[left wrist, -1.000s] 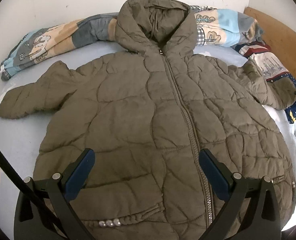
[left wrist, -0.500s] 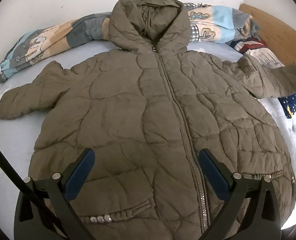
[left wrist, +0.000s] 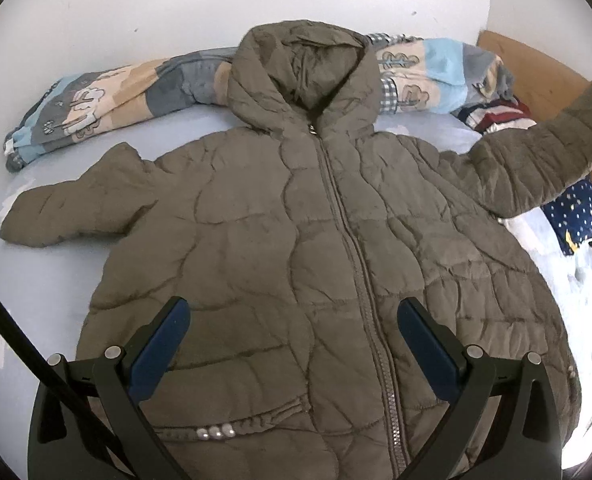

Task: Fold large clothes
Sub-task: 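Grasp the sleeve cuff with the right tool and lift it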

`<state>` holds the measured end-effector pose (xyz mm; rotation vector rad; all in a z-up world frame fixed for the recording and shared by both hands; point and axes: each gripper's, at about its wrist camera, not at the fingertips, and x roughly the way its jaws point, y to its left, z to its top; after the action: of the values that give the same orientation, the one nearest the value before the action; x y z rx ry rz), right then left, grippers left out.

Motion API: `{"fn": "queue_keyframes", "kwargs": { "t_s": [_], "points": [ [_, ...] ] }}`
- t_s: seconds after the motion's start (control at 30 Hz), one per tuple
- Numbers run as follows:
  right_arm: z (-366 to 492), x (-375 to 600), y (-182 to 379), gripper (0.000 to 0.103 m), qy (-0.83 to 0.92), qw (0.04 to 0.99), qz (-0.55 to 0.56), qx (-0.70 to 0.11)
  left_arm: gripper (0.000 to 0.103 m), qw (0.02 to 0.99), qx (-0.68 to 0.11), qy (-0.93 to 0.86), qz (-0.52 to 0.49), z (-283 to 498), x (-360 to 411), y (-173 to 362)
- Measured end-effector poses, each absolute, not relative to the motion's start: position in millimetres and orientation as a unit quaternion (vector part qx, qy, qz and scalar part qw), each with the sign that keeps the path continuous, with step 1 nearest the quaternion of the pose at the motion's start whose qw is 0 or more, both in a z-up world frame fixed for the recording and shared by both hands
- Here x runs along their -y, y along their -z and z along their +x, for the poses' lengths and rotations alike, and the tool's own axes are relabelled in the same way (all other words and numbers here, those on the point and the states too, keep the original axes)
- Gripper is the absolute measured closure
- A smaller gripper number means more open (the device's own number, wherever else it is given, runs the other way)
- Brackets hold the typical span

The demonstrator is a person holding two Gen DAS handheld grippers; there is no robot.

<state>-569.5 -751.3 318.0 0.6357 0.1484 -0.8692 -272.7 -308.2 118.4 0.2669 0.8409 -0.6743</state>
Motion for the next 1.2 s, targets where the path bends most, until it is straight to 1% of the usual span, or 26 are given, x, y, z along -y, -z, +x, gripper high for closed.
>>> {"fn": "queue_keyframes", "kwargs": {
  "t_s": [0.23, 0.4, 0.57, 0.77, 0.93, 1.1, 1.2],
  "points": [
    [-524.4, 691.7, -360.9, 0.089, 0.334, 0.894, 0.293, -0.061, 0.0, 0.868, -0.384, 0.302, 0.092, -260.6, 290.8, -137.2],
    [-481.0, 646.4, -373.2, 0.089, 0.277, 0.915, 0.285, -0.073, 0.0, 0.888, -0.364, 0.273, 0.068, -246.7, 270.8, -154.8],
    [-420.0, 591.3, -371.6, 0.089, 0.231, 0.936, 0.241, -0.111, 0.0, 0.896, -0.37, 0.245, 0.035, -228.1, 240.8, -161.6],
    [-337.6, 526.9, -337.7, 0.089, 0.164, 0.945, 0.217, -0.179, 0.0, 0.904, -0.366, 0.22, 0.018, -212.3, 213.8, -166.2],
    [-272.8, 481.1, -291.6, 0.089, 0.125, 0.943, 0.196, -0.239, 0.0, 0.905, -0.371, 0.206, 0.013, -199.1, 197.5, -164.0],
    [-216.0, 453.9, -215.7, 0.089, 0.098, 0.925, 0.188, -0.314, 0.0, 0.904, -0.383, 0.191, -0.001, -186.0, 186.9, -158.4],
    [-199.6, 436.7, -175.9, 0.089, 0.084, 0.912, 0.194, -0.35, 0.0, 0.902, -0.389, 0.187, -0.01, -180.2, 183.3, -155.9]
  ]
}}
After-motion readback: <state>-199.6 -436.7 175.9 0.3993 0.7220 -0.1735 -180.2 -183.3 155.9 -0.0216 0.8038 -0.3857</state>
